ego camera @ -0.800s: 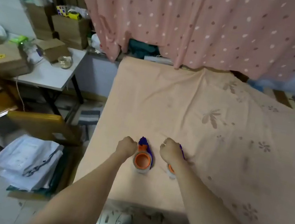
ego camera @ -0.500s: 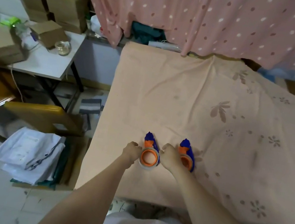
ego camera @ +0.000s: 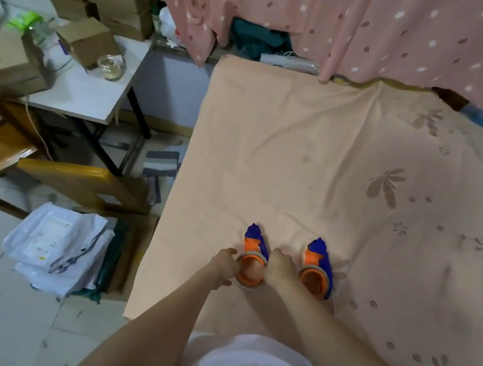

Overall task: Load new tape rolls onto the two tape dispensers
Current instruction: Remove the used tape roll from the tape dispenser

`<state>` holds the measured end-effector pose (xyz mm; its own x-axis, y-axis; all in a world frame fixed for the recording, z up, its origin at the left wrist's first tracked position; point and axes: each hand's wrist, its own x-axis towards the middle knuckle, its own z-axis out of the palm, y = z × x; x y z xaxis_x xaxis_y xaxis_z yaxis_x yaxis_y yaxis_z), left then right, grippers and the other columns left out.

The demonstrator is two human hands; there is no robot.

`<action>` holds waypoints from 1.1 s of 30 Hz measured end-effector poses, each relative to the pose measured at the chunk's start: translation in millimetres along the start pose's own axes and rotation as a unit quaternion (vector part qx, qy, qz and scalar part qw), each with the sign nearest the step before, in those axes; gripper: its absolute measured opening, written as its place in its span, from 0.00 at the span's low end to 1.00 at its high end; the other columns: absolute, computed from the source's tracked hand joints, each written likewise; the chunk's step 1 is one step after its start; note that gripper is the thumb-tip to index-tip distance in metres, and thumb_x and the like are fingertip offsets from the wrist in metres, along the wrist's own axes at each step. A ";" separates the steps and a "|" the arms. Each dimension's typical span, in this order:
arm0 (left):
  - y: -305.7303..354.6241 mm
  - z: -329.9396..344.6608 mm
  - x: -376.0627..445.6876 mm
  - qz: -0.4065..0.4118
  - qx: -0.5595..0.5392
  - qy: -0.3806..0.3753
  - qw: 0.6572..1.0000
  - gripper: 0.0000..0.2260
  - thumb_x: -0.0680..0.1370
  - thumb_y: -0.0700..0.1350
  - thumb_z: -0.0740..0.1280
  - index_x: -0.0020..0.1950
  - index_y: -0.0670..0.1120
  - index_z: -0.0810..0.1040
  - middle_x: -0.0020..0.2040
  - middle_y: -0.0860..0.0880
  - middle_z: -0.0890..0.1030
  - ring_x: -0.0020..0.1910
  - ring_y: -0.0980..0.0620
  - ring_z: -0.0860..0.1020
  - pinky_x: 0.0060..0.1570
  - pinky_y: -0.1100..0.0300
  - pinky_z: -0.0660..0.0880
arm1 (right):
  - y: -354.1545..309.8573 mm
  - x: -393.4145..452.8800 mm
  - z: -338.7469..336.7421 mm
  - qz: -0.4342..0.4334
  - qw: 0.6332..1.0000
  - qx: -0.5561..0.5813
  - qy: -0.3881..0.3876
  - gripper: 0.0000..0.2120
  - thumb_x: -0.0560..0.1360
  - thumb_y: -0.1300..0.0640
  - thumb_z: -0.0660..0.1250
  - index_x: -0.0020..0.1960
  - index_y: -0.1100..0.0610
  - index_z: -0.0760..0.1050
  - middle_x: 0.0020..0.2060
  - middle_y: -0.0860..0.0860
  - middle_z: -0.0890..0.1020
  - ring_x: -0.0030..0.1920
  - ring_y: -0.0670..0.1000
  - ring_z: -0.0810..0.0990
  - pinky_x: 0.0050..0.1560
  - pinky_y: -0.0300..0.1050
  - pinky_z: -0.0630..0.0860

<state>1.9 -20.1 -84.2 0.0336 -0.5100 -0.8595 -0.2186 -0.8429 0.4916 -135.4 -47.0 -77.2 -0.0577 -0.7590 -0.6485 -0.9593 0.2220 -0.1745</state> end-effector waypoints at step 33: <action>106.2 99.9 -60.0 0.078 -0.232 -0.255 0.936 0.19 0.81 0.56 0.61 0.62 0.44 0.80 0.51 0.42 0.86 0.48 0.45 0.85 0.46 0.52 0.82 | 107.2 -75.7 -90.6 0.080 0.880 0.445 0.146 0.09 0.74 0.59 0.67 0.47 0.66 0.78 0.42 0.61 0.84 0.42 0.61 0.83 0.46 0.55 0.81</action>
<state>-120.8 -61.9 5.6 -0.4583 -0.5841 -0.6699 0.2685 -0.8095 0.5221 -259.0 -21.3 20.3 -0.3655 -0.7710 -0.5216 -0.3433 0.6325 -0.6943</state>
